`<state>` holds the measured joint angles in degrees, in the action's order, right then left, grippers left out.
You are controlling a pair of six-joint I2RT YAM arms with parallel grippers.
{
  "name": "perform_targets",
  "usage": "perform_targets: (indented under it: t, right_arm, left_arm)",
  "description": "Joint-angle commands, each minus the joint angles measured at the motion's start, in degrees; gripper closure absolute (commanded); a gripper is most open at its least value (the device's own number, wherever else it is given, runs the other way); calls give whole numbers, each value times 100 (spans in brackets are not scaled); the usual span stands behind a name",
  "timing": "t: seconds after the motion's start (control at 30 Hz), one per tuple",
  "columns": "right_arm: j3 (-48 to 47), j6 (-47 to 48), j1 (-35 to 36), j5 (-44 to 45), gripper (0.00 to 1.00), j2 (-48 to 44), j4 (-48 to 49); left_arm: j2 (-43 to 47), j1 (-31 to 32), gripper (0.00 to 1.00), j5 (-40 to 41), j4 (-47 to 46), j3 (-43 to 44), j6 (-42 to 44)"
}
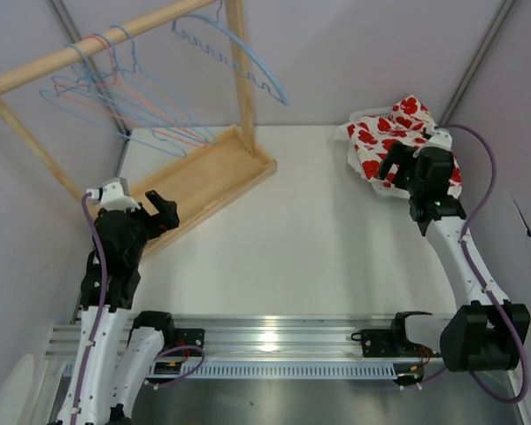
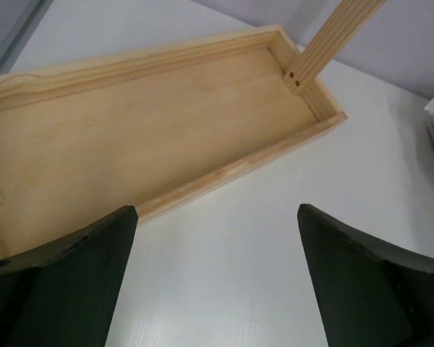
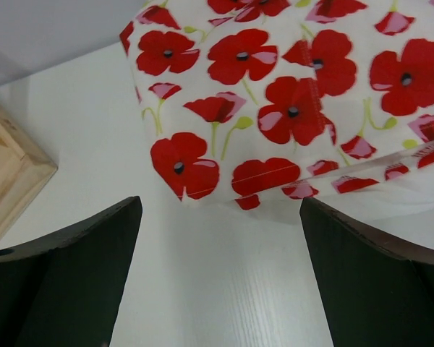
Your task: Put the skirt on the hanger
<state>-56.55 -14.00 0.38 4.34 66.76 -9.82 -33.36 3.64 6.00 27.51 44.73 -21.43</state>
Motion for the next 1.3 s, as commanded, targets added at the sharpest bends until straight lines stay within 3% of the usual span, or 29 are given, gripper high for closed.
perform_targets:
  t: [0.0,0.23,0.37,0.63,0.93,0.97,1.03,1.07,1.17,1.27]
  right_arm:
    - [-496,389,400,172,1,187,411]
    - [-1260,933,1095,997,1,1215,631]
    - [-2156,925,1148,1403,1,2076,71]
    - [-3307,1611,1245,1920,4,3552,-256]
    - [-3248,1883,1263,1781,8,3914,-134]
    - [-3257,1918,1263,1798,11,3993,-90]
    - [-3265,1997,1271,1956,27,4072,-11]
    - [-3265,2067,1271,2000,43,4090,50]
    - [-3178,2103,1271,2106,75,3994,295]
    - [-2958,2226,1219,1835,80,3801,577]
  left_arm:
    - [32,14,0,-2,281,44,262]
    - [172,23,1,-721,185,-78,508]
    - [225,23,1,-1047,-26,-316,534]
    - [252,14,1,-969,-43,-307,579]
    - [93,23,1,-925,-79,-298,631]
    - [67,23,0,-916,-79,-298,640]
    - [58,23,0,-943,-79,-307,631]
    - [58,23,0,-1047,-79,-316,640]
    - [58,23,0,-1206,-114,-342,649]
    - [32,23,0,-1180,-114,-325,667]
